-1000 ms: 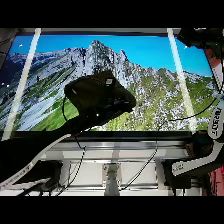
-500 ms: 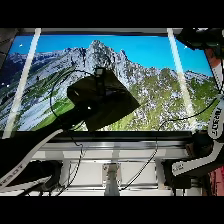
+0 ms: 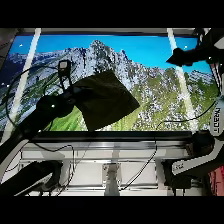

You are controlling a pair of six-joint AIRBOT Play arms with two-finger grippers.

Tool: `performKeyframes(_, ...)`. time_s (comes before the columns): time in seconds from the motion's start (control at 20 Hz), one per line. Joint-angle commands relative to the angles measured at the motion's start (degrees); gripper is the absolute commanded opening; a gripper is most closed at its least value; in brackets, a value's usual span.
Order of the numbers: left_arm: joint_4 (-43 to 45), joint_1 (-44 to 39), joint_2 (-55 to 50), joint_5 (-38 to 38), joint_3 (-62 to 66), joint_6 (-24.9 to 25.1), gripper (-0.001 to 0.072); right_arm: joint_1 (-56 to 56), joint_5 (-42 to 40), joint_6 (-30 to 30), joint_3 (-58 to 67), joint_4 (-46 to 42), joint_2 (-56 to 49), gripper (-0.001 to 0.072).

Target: Fold the clothes and pants, and hang the long-sleeved shirts on hangers.

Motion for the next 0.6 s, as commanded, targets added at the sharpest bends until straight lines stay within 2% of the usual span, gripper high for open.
performKeyframes(0.0,-15.39,1.01,8.44,6.67,-9.07,11.15,0.0012,-4.24,12.5,-11.21,-11.26,14.97,-0.48,0.0025)
performKeyframes(0.15,-33.62,1.9,11.91,14.62,-15.45,26.16,0.0012,-6.12,20.31,-12.98,-17.75,15.32,-2.29,0.0026)
performKeyframes(0.2,-35.93,2.64,11.8,18.01,-16.33,29.4,0.0013,-6.1,21.42,-12.87,-18.93,15.04,-2.95,0.0029)
performKeyframes(0.3,-34.88,3.98,10.97,21.2,-16.94,31.08,0.0017,-5.84,17.29,-12.85,-19.41,14.99,-3.41,0.0045)
performKeyframes(0.35,-33.99,4.52,10.51,20.94,-16.94,31.08,0.0036,-5.55,14.34,-12.83,-19.39,15.08,-3.39,0.0184)
performKeyframes(0.4,-32.76,5.05,9.99,20.61,-16.94,31.06,0.0219,-5.18,12.81,-12.7,-19.41,14.93,-3.41,0.038)
performKeyframes(0.45,-32.59,5.38,9.4,20.57,-16.94,30.38,0.0422,-4.76,11.58,-12.07,-19.39,14.34,-3.39,0.0479)
performKeyframes(0.5,-33.35,5.66,8.83,20.57,-16.94,28.17,0.0433,-4.28,10.67,-11.78,-19.37,13.55,-3.41,0.0481)
performKeyframes(0.55,-33.83,5.86,8.17,21.14,-16.94,27.91,0.0385,-3.93,9.62,-10.75,-19.37,12.7,-3.39,0.0483)
